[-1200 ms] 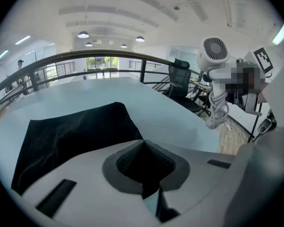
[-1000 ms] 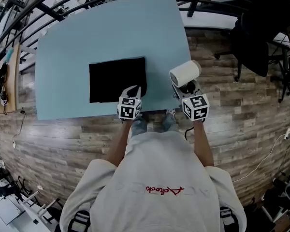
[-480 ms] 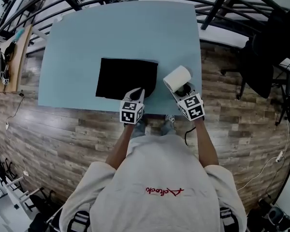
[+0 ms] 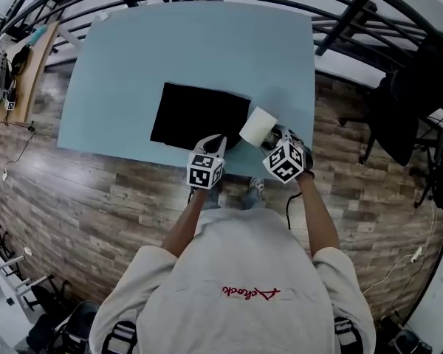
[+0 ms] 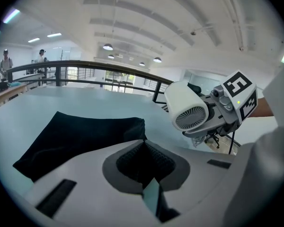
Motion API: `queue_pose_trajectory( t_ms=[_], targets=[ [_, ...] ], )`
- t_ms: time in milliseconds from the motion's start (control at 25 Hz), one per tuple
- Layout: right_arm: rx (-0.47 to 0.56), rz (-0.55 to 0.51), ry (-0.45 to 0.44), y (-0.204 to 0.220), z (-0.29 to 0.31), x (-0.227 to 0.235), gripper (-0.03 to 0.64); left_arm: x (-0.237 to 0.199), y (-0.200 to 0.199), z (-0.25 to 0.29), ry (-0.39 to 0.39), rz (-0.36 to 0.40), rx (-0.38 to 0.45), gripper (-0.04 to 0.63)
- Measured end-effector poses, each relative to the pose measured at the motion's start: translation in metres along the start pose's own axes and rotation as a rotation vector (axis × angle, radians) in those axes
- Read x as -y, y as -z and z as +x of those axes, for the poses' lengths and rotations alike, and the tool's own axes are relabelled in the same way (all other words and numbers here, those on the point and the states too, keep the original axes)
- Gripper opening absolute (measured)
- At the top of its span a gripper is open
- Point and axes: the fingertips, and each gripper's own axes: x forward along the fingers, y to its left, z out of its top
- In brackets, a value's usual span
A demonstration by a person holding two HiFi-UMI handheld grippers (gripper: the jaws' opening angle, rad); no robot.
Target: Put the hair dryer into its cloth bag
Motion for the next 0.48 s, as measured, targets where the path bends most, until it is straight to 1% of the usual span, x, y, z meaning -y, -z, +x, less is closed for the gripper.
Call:
queue_pose_trajectory(
  t_ms=[160,280,480],
  targets=[
    [-0.062,-0.126,-0.007,0.004,0.008,-0.008,0.201,-0.001,0.0,0.0,0.002,-0.006,0.006,0.014],
    [-0.103,-0.193,-0.018,0.01,0.015,-0.012,0.201,0.001,0.002,0.001,0.007,-0.006,0.004,0.014],
    [-0.155,-0.216,-0.058,0.017,0.027,-0.016,0.201,0.005,0.002,0.001,0.02,-0.005,0.005,0.014]
  ],
)
